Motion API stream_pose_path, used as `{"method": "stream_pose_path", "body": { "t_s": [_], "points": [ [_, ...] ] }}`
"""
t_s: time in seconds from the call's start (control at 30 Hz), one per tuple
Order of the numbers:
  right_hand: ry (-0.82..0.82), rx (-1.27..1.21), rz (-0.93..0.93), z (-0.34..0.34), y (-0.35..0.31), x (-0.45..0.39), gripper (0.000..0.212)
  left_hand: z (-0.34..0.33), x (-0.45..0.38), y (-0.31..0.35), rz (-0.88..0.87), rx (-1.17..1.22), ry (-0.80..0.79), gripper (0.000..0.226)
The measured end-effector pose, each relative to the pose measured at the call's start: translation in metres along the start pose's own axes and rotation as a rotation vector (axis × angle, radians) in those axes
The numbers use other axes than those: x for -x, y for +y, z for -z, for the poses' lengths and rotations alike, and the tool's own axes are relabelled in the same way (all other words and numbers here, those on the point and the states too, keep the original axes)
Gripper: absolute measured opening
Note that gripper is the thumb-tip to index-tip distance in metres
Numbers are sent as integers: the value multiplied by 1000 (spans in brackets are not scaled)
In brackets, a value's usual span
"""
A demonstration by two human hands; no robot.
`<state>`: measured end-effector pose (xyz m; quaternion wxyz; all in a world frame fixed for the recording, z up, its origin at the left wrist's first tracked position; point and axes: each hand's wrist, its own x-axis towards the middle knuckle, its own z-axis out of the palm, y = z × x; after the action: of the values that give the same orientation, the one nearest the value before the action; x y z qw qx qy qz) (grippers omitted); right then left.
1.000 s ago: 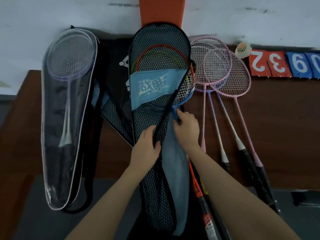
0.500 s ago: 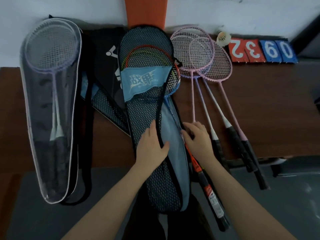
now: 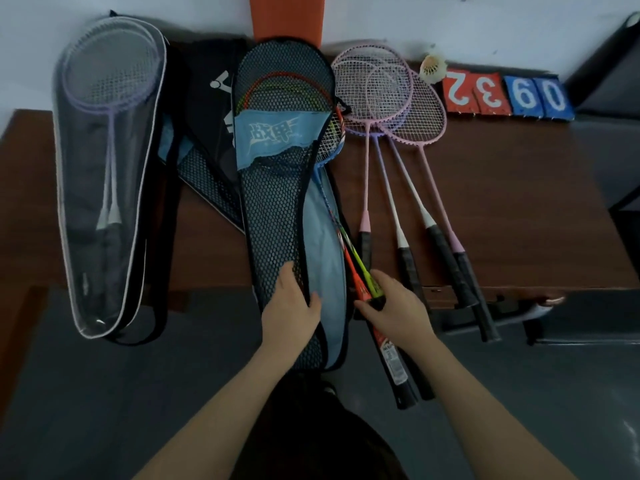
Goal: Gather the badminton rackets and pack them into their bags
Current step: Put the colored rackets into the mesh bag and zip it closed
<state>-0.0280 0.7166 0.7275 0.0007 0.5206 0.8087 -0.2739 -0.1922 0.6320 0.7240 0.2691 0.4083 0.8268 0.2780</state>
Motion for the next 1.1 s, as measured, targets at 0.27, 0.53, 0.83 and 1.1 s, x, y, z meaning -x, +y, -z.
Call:
{"method": "stream_pose_path", "body": {
  "t_s": [0.27,0.53,0.83,1.1],
  "points": [
    [63,-436,63,18,-16,5,50,2,19,-1,-98,362,-61,43],
    [146,-528,53,24,-50,-10,36,19,26,7,-97,406,-214,44],
    [210,-529,-37,-1,-82,-47,44,37,19,-24,-32,356,-91,42],
    [181,-263,0,-40,-80,-35,59,40,15,-37,105,444,-93,37]
  ]
}}
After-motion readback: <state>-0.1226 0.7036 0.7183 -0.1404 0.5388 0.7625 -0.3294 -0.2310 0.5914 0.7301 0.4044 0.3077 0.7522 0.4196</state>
